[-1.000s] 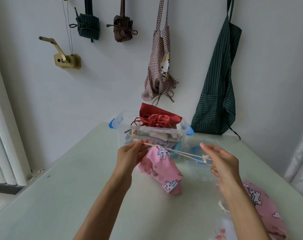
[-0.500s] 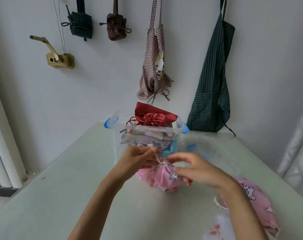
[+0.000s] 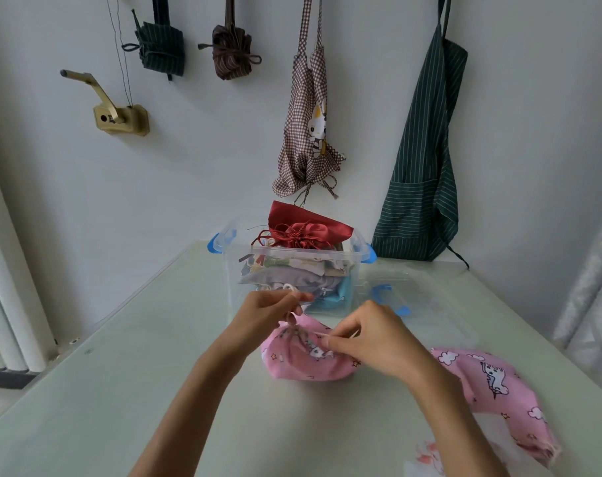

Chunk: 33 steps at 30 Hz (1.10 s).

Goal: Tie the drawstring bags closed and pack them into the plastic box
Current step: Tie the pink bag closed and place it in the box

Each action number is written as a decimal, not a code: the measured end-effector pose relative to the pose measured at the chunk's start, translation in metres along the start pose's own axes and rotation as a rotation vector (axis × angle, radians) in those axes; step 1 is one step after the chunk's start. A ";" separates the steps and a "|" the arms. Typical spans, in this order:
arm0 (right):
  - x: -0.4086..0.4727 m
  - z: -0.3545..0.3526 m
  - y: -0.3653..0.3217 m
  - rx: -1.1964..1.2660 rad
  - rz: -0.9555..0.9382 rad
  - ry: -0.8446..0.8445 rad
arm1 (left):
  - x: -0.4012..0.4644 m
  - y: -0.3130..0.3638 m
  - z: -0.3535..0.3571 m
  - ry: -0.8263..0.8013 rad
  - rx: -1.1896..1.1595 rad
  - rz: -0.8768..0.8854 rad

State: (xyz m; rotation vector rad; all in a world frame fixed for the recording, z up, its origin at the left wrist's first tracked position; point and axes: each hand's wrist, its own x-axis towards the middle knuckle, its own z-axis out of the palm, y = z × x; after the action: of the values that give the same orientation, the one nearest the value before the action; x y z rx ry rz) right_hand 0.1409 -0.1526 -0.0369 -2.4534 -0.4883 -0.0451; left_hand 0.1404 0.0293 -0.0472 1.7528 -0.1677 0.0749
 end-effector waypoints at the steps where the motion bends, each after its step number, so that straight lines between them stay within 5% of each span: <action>1: -0.002 -0.007 -0.002 0.016 -0.013 -0.027 | 0.000 0.001 0.000 -0.037 0.086 0.020; 6: -0.016 -0.040 -0.002 0.222 0.061 -0.196 | -0.007 0.005 0.010 -0.354 0.336 -0.008; 11: -0.010 -0.039 0.002 0.292 0.146 -0.060 | -0.012 0.011 0.021 -0.523 0.417 -0.108; 15: -0.001 -0.021 -0.008 0.341 0.115 0.052 | -0.015 0.006 0.028 -0.589 0.554 -0.026; 19: 0.002 -0.010 -0.011 0.376 0.012 0.082 | -0.014 0.006 0.033 -0.593 0.533 -0.062; 24: 0.005 -0.002 -0.007 0.499 0.039 -0.133 | -0.015 0.012 0.023 -0.563 0.287 -0.067; 33: 0.005 0.000 0.005 0.378 0.038 0.052 | -0.009 0.012 0.000 -0.414 0.078 -0.135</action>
State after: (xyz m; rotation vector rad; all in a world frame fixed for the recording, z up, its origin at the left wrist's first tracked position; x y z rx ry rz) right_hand 0.1469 -0.1543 -0.0390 -2.0852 -0.3878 -0.0007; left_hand 0.1301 0.0281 -0.0371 1.8357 -0.3502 -0.3867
